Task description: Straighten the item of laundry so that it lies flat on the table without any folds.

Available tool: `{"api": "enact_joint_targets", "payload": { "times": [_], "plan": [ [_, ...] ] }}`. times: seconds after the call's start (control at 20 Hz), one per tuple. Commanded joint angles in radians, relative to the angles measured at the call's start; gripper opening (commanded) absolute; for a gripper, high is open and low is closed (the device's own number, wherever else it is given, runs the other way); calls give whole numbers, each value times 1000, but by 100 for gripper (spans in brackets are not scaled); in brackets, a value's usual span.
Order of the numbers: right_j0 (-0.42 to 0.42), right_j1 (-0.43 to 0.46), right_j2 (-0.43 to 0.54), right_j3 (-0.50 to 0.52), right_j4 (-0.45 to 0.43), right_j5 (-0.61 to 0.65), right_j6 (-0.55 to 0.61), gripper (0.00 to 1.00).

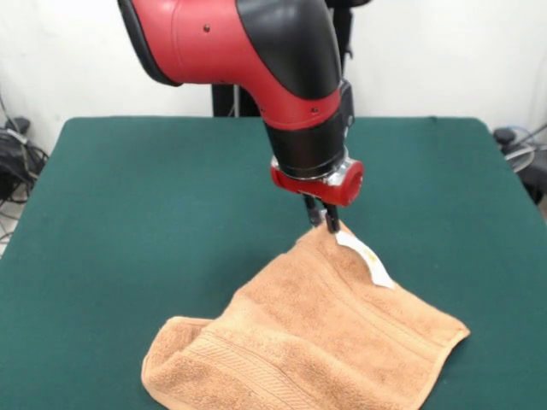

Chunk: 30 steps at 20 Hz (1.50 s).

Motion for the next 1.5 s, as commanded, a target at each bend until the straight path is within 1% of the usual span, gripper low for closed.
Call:
{"api": "enact_joint_targets", "payload": {
  "times": [0.05,0.6,1.2,1.5],
  "plan": [
    [-17,34,105,4,-49,-82,-20,0],
    [-21,16,102,3,-45,-56,-10,0],
    [-26,-72,108,51,-15,22,12,0],
    [-18,-96,106,60,-1,51,26,0]
  ]
}}
